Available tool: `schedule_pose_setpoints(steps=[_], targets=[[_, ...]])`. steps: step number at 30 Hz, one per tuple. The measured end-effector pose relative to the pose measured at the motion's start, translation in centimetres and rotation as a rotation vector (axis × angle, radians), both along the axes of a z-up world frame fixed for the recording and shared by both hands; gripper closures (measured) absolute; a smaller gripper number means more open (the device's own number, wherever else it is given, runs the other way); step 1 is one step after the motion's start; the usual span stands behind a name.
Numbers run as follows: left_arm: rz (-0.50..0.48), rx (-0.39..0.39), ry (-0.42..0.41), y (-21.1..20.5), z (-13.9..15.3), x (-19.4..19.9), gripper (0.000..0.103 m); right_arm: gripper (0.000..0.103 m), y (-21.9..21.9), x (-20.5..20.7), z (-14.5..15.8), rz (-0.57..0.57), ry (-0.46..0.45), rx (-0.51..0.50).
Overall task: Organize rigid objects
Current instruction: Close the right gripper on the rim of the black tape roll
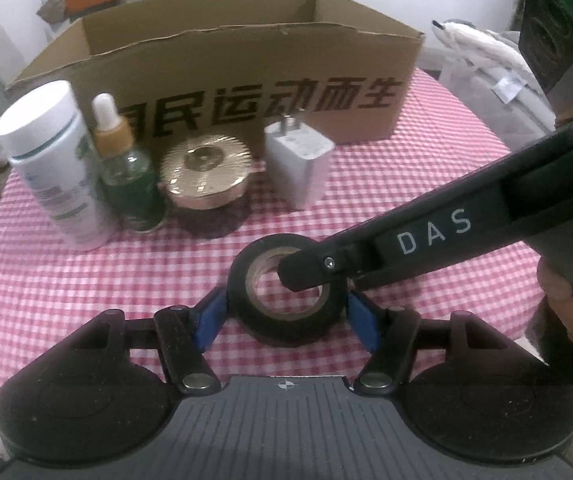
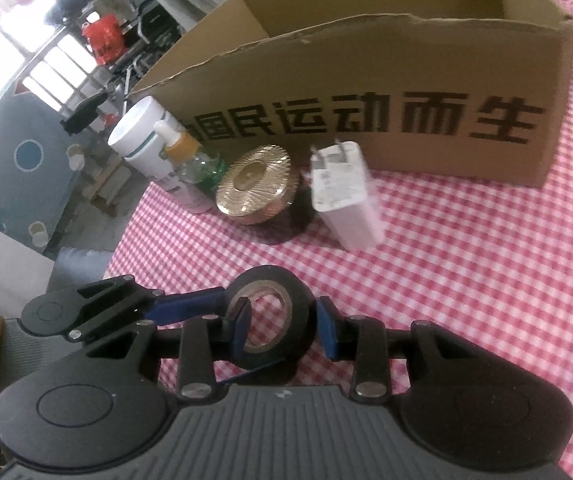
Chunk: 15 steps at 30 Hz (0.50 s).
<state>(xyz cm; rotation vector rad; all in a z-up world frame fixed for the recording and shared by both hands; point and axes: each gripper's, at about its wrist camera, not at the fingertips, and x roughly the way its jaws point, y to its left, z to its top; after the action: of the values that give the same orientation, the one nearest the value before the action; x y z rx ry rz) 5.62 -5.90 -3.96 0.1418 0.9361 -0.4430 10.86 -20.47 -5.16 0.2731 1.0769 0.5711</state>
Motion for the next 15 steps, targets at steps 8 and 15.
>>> schedule_pose_setpoints(steps=[8,15], targets=[[-0.044,-0.006,0.006,-1.6,-0.5,0.4,0.038,0.064,-1.4,-0.9,-0.2,-0.041,-0.005,-0.010],[-0.070,-0.012,0.011,-3.1,-0.7,0.8,0.038,0.064,-2.5,-1.4,-0.1,-0.065,-0.015,-0.026]])
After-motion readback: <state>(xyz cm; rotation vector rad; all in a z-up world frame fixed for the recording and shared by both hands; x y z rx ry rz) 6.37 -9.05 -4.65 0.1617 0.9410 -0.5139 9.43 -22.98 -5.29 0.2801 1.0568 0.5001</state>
